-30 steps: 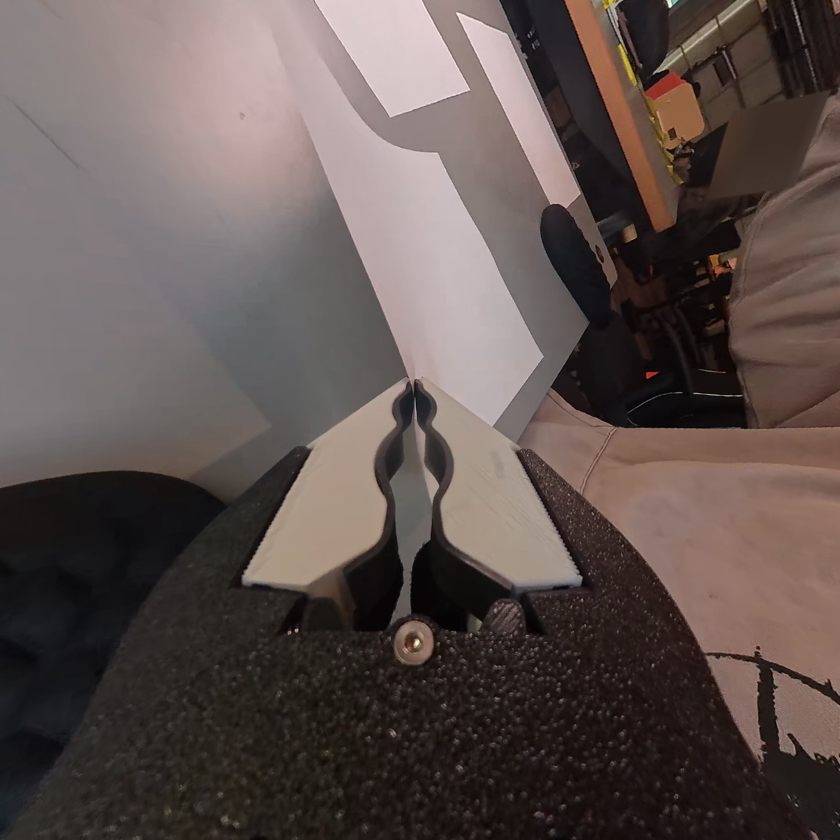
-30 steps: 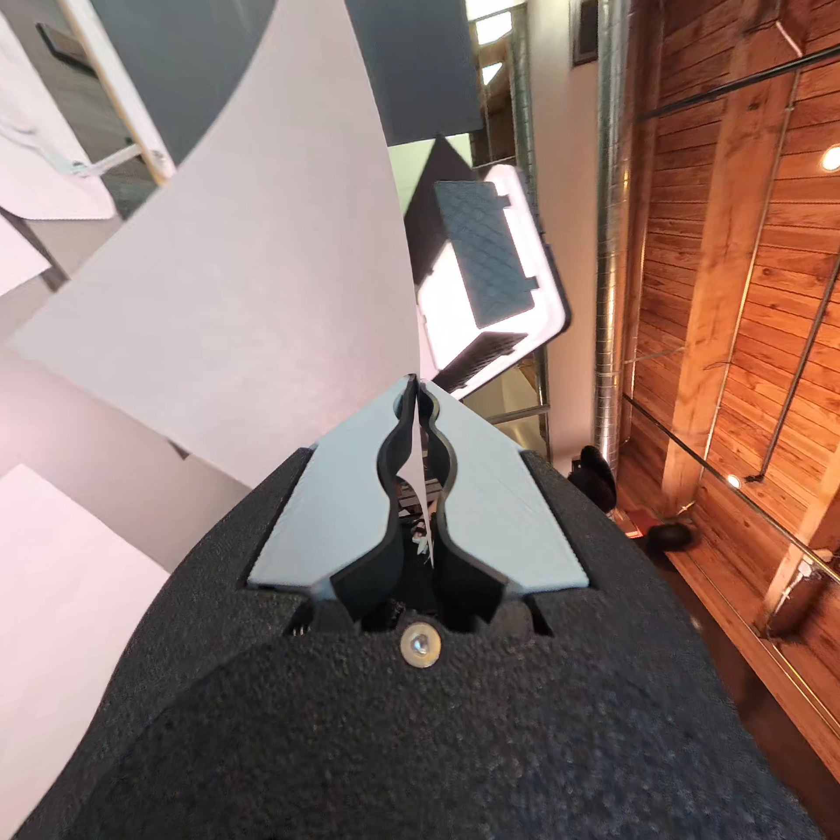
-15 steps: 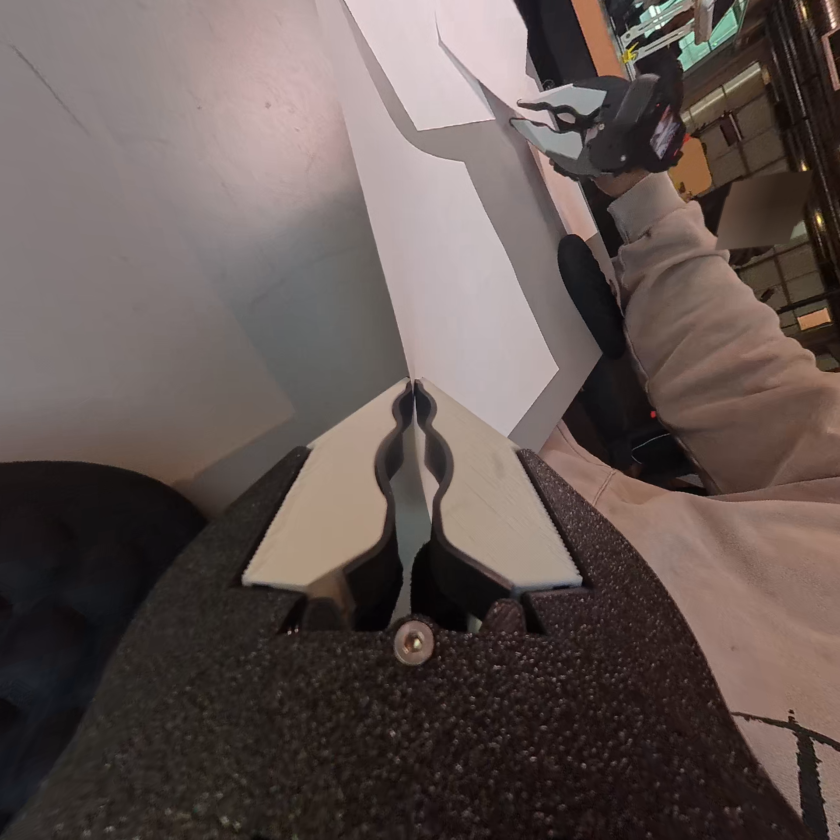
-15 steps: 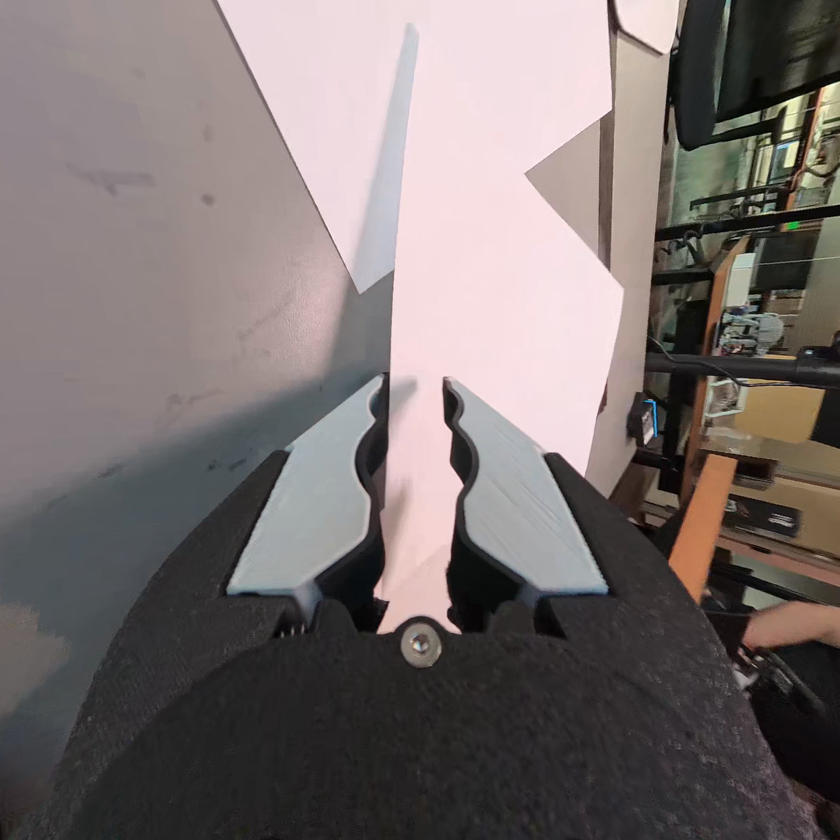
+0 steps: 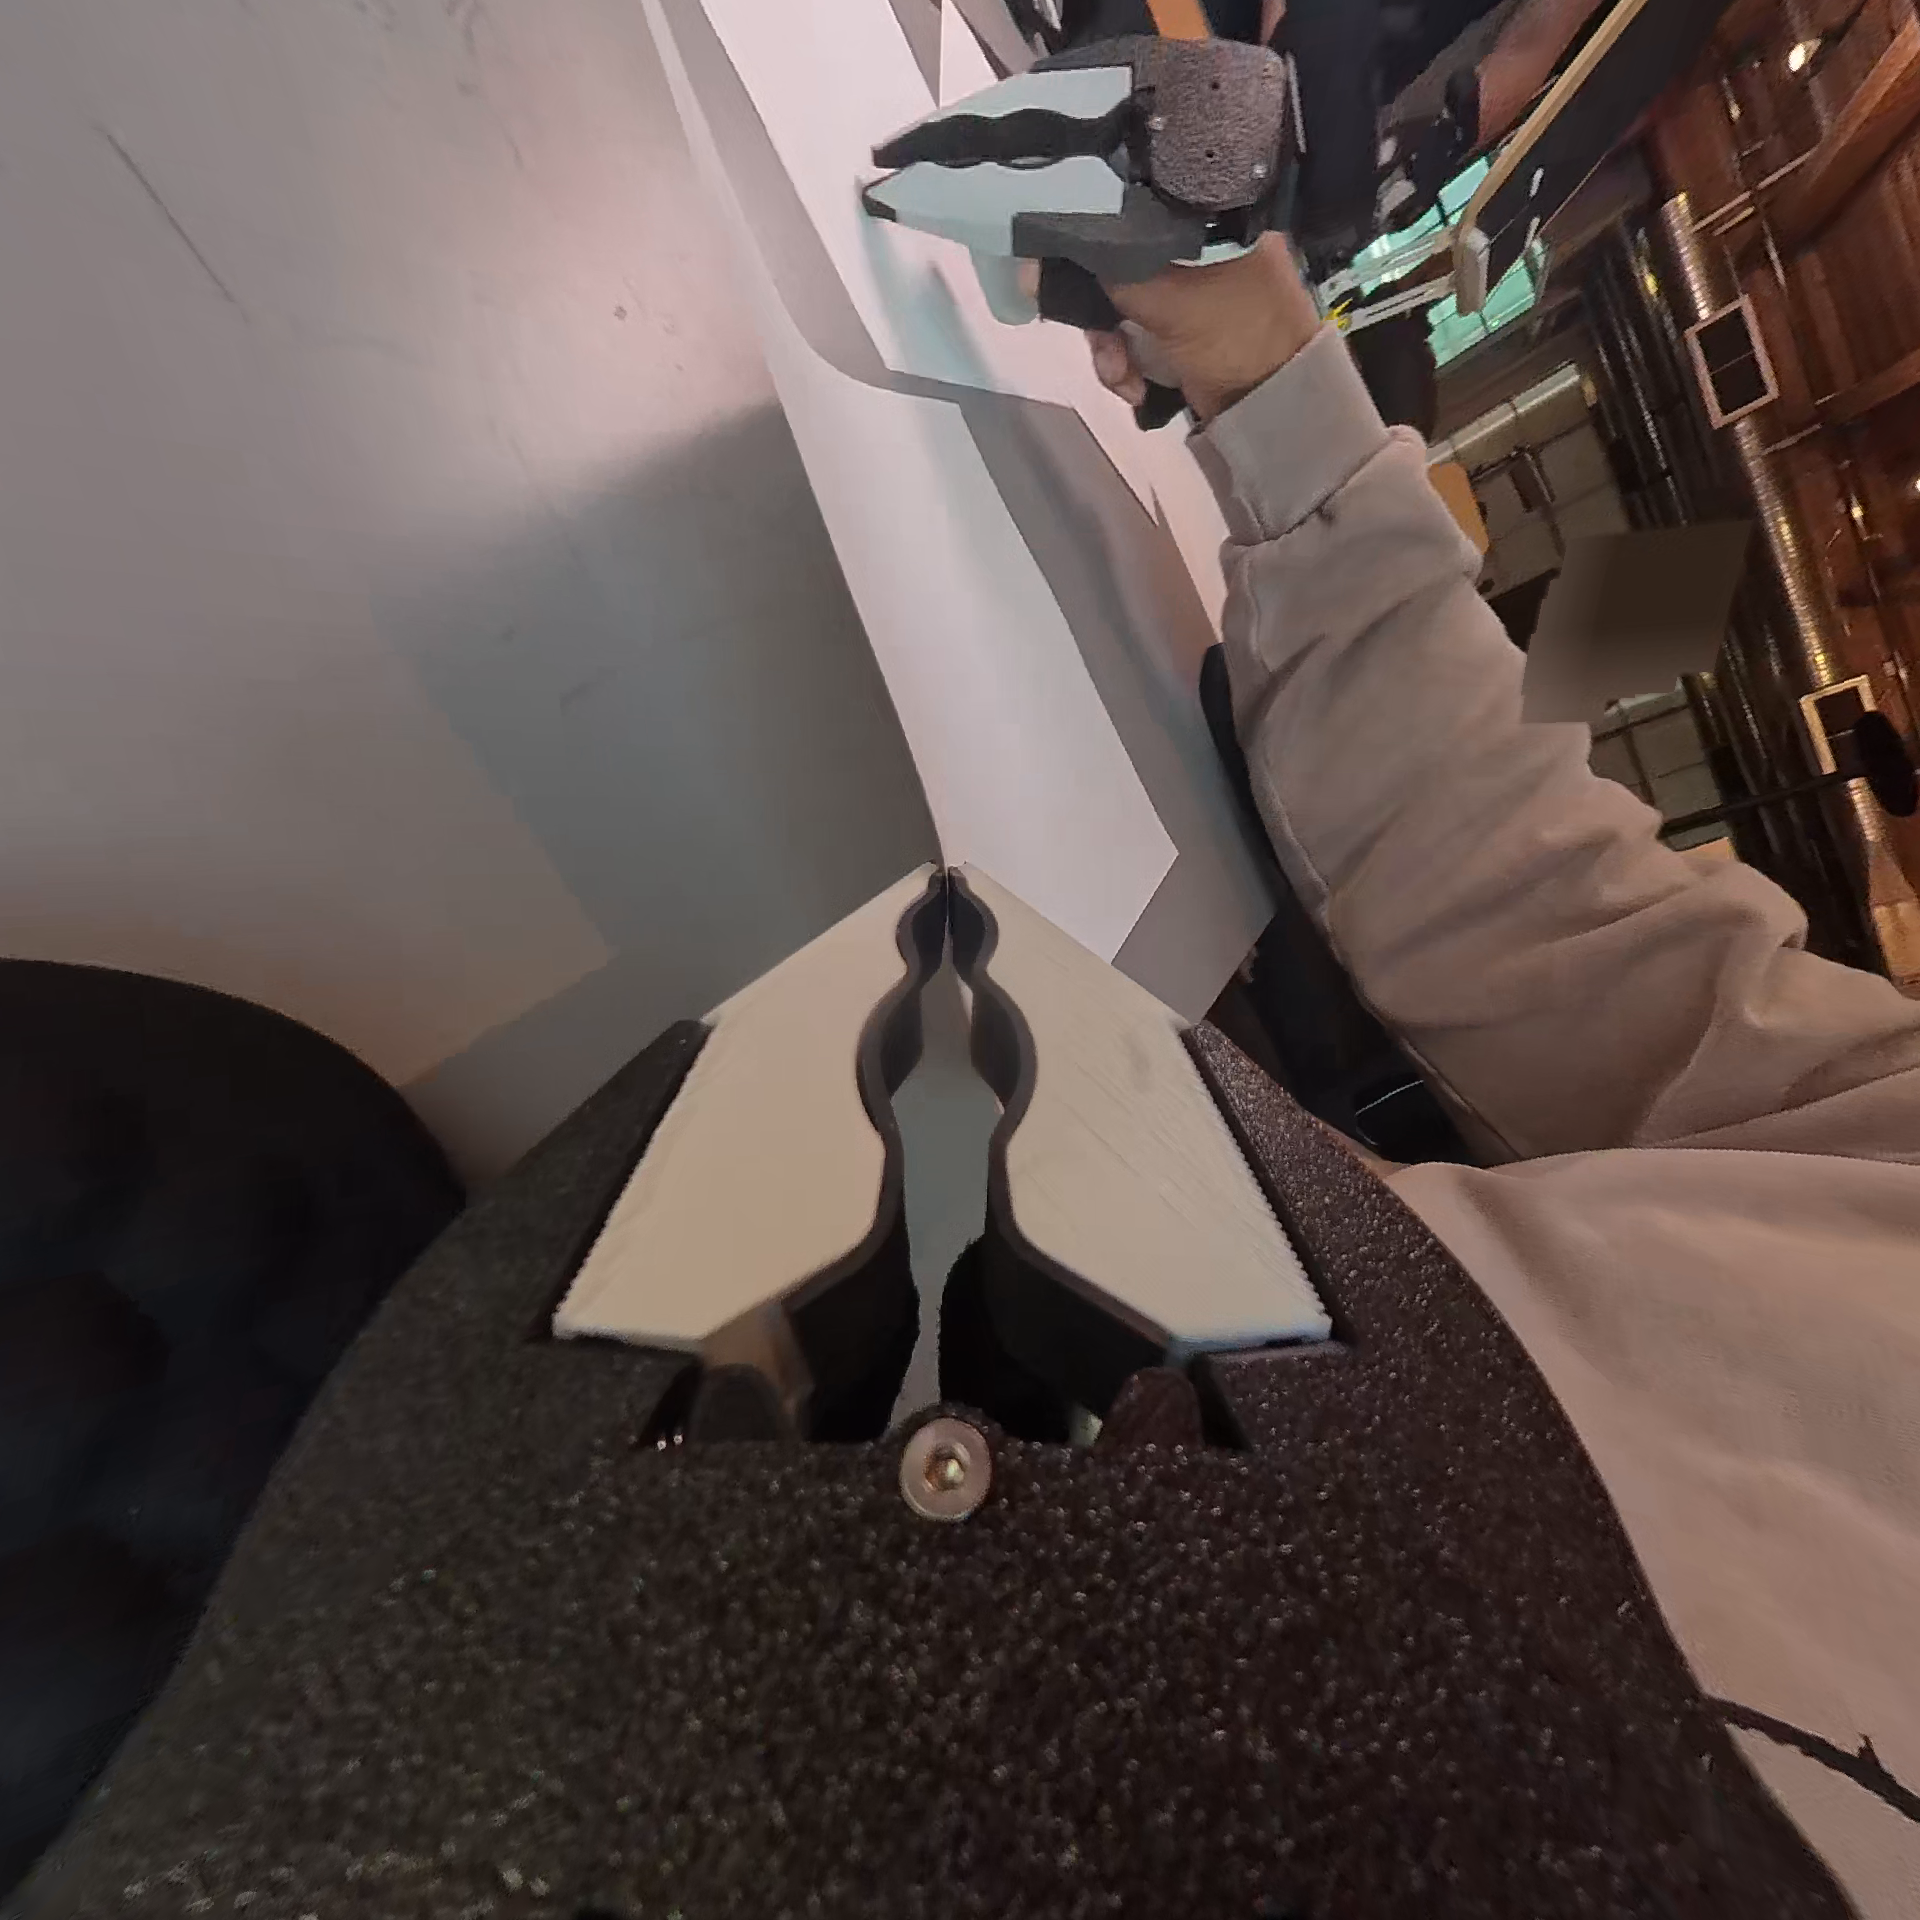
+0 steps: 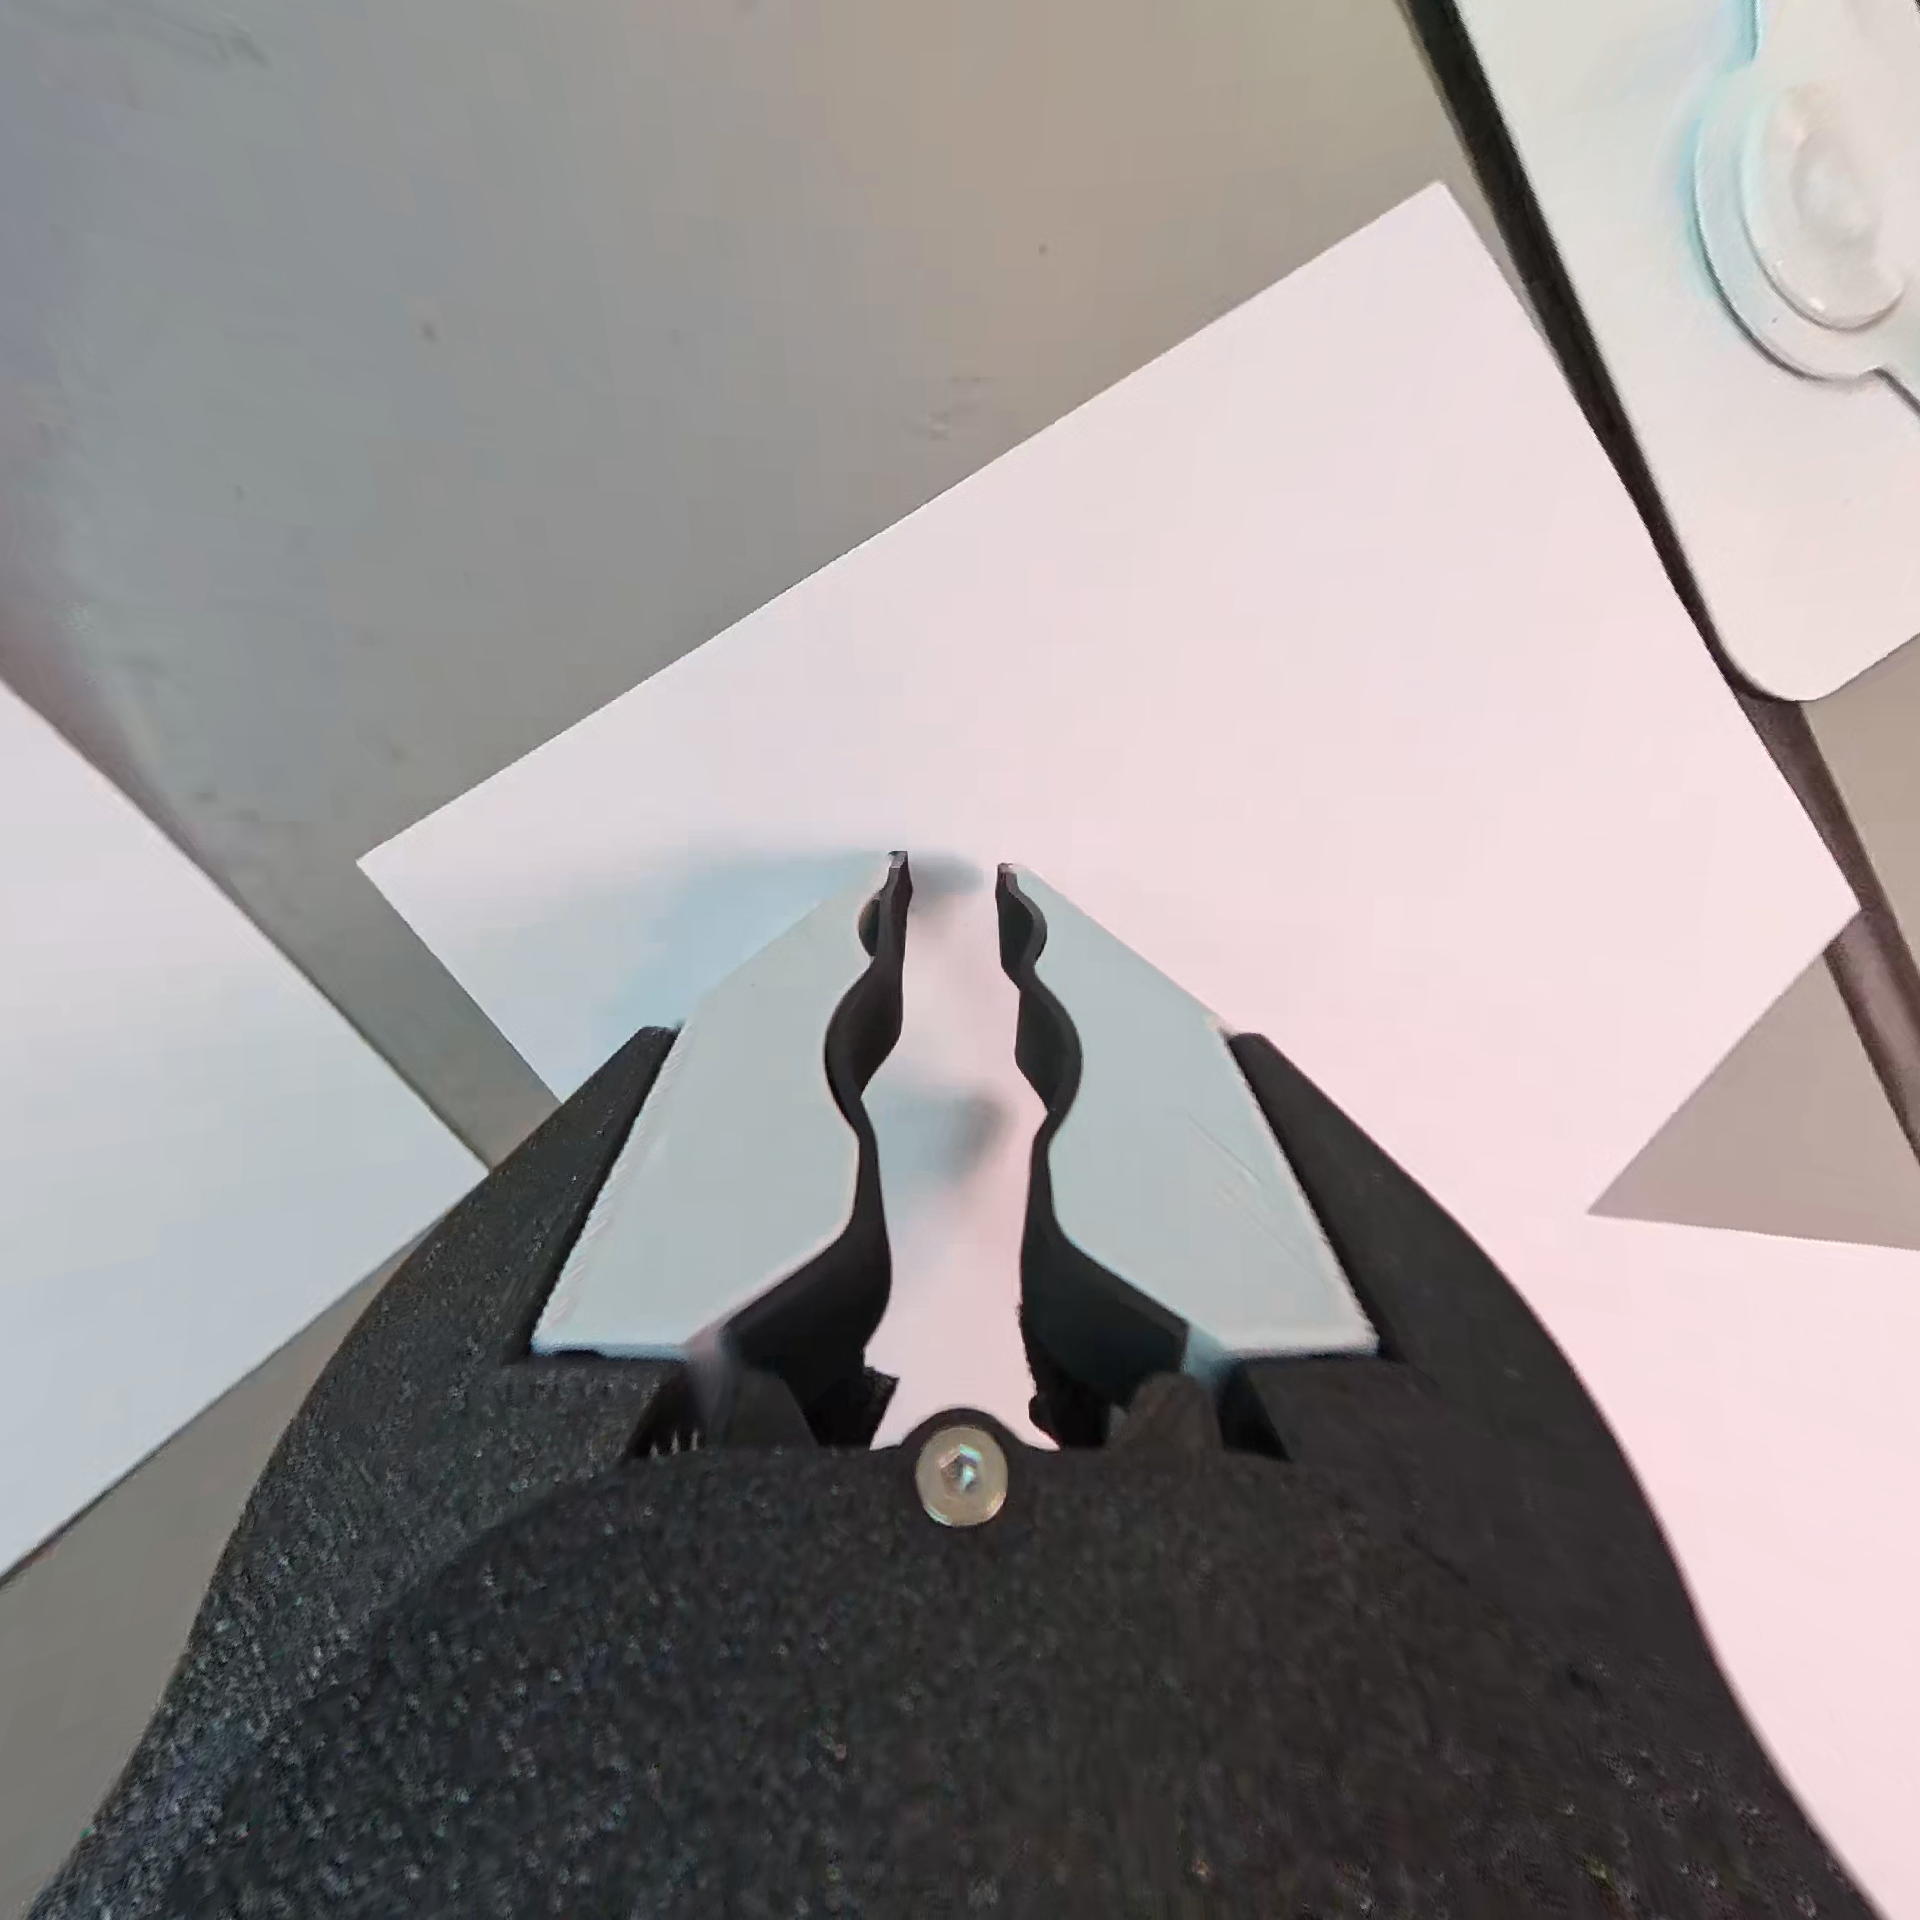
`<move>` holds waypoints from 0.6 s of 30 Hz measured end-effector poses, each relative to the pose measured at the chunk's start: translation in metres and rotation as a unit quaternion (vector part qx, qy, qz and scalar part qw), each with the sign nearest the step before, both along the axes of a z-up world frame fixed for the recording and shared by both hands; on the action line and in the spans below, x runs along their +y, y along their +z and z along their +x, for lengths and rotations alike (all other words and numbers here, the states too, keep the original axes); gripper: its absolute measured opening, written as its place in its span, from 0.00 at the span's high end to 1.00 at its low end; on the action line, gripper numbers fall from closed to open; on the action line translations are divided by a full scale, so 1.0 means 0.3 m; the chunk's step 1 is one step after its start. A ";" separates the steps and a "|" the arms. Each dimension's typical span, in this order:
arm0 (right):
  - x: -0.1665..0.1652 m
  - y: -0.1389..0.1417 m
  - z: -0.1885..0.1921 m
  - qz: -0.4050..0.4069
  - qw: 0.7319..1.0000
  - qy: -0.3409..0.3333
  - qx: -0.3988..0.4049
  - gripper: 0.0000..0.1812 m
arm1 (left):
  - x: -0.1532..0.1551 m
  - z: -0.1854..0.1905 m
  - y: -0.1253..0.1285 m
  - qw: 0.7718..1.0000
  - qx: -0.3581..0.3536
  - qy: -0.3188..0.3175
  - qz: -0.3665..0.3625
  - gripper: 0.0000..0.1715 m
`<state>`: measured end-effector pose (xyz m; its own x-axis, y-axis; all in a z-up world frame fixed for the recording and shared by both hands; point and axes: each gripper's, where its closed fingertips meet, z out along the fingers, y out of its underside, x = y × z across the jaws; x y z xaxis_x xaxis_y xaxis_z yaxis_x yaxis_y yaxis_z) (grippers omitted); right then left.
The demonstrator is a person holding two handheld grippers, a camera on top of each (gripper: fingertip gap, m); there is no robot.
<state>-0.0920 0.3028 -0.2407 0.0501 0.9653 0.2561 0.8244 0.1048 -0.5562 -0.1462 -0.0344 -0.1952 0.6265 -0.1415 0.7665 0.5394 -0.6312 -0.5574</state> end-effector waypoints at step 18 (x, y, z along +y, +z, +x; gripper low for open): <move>-0.346 0.103 0.251 -0.074 0.992 0.104 0.022 0.75 | -0.040 0.084 -0.018 0.996 -0.025 -0.072 -0.039 0.96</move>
